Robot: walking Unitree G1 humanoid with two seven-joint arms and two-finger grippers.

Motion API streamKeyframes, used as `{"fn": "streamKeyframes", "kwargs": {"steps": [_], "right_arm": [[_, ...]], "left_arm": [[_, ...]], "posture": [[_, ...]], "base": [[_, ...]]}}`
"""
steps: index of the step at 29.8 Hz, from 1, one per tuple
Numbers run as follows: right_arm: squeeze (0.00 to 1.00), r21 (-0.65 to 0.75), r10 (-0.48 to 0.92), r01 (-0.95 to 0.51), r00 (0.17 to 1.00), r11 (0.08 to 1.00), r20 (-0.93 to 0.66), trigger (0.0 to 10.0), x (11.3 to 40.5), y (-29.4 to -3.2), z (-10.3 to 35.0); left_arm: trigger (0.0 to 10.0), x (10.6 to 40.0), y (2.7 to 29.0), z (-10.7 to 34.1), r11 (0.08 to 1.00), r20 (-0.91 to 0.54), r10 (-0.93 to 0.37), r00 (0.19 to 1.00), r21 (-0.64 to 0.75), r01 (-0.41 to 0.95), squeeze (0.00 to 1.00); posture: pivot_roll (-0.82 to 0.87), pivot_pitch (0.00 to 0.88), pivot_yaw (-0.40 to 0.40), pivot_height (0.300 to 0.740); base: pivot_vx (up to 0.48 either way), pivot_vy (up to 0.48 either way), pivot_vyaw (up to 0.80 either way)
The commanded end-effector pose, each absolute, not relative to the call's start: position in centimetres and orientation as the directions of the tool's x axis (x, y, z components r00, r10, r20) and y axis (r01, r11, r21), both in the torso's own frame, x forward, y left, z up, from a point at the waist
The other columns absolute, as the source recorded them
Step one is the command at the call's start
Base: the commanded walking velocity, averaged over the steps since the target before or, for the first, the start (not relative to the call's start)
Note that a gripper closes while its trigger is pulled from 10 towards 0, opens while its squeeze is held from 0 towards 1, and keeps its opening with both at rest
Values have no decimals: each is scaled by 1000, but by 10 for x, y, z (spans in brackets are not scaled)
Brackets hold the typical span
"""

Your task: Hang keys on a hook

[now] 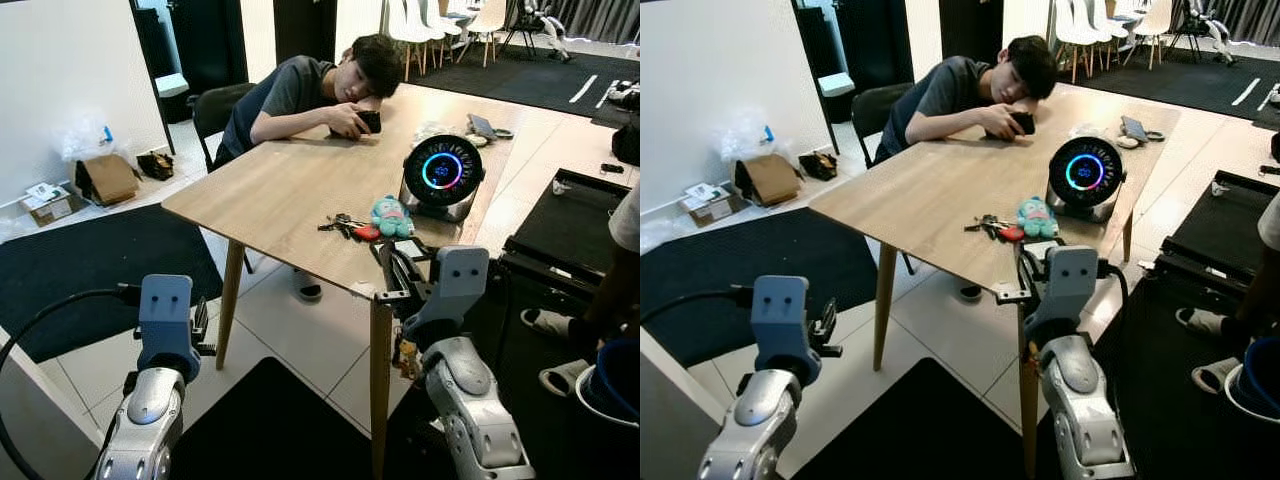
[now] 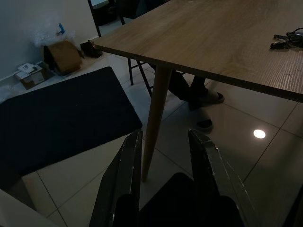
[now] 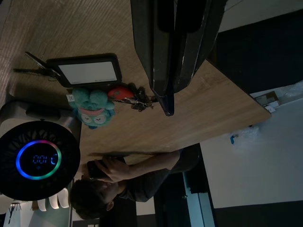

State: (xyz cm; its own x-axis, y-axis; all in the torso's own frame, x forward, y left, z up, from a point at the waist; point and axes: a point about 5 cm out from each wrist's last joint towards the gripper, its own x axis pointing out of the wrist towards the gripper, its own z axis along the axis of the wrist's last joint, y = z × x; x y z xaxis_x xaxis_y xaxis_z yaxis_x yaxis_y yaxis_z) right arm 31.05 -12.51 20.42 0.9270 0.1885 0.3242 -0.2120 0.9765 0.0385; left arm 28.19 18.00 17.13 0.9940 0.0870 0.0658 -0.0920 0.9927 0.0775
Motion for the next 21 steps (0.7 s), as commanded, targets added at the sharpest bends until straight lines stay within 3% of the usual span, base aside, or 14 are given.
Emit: {"fn": "streamKeyframes", "kwargs": {"steps": [1,4,21], "right_arm": [[0,24,205,-226,921,974,331,10000,310,-122,206],[0,26,208,-229,921,973,331,10000,310,-122,206],[0,24,218,-238,922,971,320,10000,311,-120,205]], "left_arm": [[10000,281,181,169,991,58,91,994,95,-97,0],[10000,281,181,169,991,57,92,994,96,-97,0],[10000,281,182,167,989,49,97,994,104,-102,0]], "posture": [[68,113,29,740],[70,114,29,740],[71,111,29,740]], "base": [[0,0,0],[0,0,0],[0,0,795]]}}
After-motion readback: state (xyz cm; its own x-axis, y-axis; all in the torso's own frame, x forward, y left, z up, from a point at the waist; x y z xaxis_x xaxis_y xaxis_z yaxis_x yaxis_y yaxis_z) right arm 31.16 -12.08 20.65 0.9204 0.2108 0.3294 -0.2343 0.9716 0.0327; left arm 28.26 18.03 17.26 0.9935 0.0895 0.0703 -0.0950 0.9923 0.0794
